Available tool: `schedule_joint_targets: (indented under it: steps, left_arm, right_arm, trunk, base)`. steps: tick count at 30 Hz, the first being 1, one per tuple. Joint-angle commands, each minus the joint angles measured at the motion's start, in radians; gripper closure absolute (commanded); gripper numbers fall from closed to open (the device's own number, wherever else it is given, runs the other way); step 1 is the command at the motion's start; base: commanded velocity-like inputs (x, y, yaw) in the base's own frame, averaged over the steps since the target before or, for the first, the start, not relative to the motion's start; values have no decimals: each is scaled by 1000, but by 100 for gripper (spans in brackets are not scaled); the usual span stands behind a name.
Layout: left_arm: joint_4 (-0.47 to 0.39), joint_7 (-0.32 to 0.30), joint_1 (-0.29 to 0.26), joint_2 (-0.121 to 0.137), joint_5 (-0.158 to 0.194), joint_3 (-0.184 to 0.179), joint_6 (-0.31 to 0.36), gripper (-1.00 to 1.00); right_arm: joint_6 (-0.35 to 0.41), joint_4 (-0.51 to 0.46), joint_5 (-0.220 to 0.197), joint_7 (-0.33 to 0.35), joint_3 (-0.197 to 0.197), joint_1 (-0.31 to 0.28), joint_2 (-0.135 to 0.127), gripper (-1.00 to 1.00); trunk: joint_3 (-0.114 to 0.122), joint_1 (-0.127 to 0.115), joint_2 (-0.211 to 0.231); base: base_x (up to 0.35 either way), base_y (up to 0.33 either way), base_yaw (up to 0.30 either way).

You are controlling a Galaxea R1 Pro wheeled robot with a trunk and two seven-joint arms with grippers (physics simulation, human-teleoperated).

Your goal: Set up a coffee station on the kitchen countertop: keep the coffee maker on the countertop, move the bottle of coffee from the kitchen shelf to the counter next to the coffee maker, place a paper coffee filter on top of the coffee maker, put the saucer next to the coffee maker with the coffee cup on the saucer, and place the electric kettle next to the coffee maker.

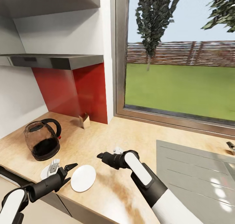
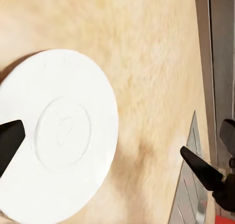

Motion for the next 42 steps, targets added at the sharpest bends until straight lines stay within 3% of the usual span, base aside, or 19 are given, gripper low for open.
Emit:
schedule_joint_targets:
  steps: [1, 14, 20, 32, 42]
  left_arm:
    - [-1, 10, -1, 0, 11, 1, 4, -100]
    - [-1, 11, -1, 7, 9, 2, 3, -100]
    - [-1, 11, -2, 12, 9, 1, 3, -100]
    - [-1, 11, -3, 13, 6, 1, 3, -100]
    - [-1, 11, -8, 12, -54, 1, 3, -100]
  right_arm:
    - [0, 5, -8, -9, 3, -1, 0, -100]
    - [1, 14, -9, 13, 135, 40, 0, -100]
    - [45, -29, -9, 16, 184, 77, 0, -100]
    - [63, -80, -9, 17, 201, 123, -1, -100]
    - [63, -80, -9, 17, 203, 131, -1, -100]
  trunk:
    - [-2, 1, -2]
    - [-2, 1, -2]
    - [-2, 1, -2]
    - [-2, 1, -2]
    - [-2, 1, -2]
  base:
    - [0, 0, 0]
    - [0, 0, 0]
    - [0, 0, 0]
    - [0, 0, 0]
    - [0, 0, 0]
